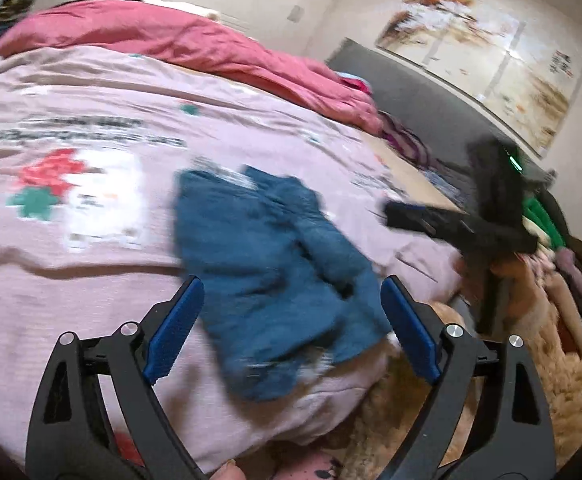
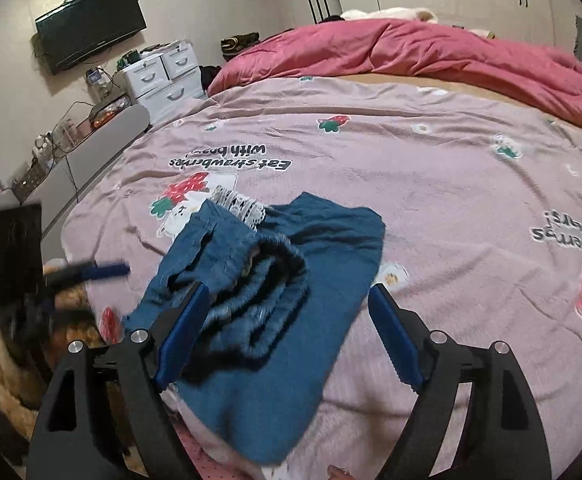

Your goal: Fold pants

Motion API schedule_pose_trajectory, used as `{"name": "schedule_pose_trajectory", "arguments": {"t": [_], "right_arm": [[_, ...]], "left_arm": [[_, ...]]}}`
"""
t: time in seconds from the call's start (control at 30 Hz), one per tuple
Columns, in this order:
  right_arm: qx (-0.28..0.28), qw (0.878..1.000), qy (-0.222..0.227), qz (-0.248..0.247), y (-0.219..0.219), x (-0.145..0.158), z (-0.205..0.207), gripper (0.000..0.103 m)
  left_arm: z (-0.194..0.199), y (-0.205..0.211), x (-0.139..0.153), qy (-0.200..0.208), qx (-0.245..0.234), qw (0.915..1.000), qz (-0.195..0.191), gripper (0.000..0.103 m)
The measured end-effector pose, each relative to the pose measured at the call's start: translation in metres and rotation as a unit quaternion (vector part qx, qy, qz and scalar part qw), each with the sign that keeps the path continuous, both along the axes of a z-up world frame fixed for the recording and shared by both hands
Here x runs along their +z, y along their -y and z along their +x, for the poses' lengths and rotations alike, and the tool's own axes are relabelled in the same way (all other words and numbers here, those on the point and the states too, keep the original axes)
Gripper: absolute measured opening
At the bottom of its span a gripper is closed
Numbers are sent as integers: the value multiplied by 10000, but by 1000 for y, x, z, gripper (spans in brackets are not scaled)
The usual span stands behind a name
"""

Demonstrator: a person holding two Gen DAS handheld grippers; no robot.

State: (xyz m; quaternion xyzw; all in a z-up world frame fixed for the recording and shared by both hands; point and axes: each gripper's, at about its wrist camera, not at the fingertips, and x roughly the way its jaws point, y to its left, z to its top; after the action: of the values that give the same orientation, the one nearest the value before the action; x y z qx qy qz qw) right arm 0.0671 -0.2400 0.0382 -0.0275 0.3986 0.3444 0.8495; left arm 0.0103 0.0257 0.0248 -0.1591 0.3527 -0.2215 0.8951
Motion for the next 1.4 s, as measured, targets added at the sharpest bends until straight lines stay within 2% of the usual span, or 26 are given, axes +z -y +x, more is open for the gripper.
{"name": "schedule_pose_trajectory", "arguments": {"t": [0.1, 0.17, 0.23, 0.37, 0.47, 0.53, 0.6, 0.63, 0.7, 0.83, 1.0, 1.07, 1.1, 1.17, 1.3, 1.4], "right_arm": [[72, 9997, 181, -131, 1, -3, -21, 81], [165, 9990, 313, -264, -2, -4, -35, 81], [414, 9976, 403, -372, -11, -6, -53, 81], [873, 9925, 599, -611, -35, -9, -77, 81], [1199, 9855, 917, -770, -63, -9, -96, 81], [1333, 9821, 1052, -811, -75, -9, -104, 80], [1498, 9772, 1240, -852, -89, -9, -111, 71], [1579, 9738, 1350, -920, -96, -9, -114, 63], [1811, 9645, 1551, -1131, -112, -11, -118, 60], [2186, 9435, 1916, -1589, -140, -18, -117, 55], [2624, 9240, 2039, -1889, -166, -26, -108, 43], [2930, 9156, 1854, -2038, -174, -35, -103, 11], [3196, 9106, 1623, -2056, -175, -41, -103, 9], [3345, 9047, 1571, -2121, -170, -43, -109, 7], [3264, 9190, 1200, -1860, -148, -37, -111, 4], [3006, 9333, 960, -1714, -141, -48, -105, 4]], "left_arm": [[10, -20, 2, -256, 437, 9985, 213, 84], [22, -32, 8, -434, 557, 9974, 165, 84], [35, -34, 20, -461, 490, 9975, 222, 84], [67, -20, 41, -345, 232, 9968, 677, 82], [90, -6, 36, -574, -154, 9956, 722, 69], [100, 5, 28, -658, -360, 9926, 959, 61], [105, 14, 17, -721, -505, 9900, 1104, 58], [106, 15, 10, -793, -519, 9896, 1080, 57], [109, 14, -3, -950, -513, 9893, 982, 57], [114, 16, -14, -1034, -487, 9872, 1114, 57], [113, 17, -16, -1009, -439, 9876, 1120, 57], [114, 18, -17, -1020, -434, 9876, 1111, 57], [115, 17, -18, -1034, -427, 9877, 1096, 57], [115, 17, -20, -1064, -415, 9876, 1080, 57], [116, 19, -21, -1054, -433, 9871, 1122, 57], [118, 22, -21, -1052, -442, 9870, 1133, 61]]}}
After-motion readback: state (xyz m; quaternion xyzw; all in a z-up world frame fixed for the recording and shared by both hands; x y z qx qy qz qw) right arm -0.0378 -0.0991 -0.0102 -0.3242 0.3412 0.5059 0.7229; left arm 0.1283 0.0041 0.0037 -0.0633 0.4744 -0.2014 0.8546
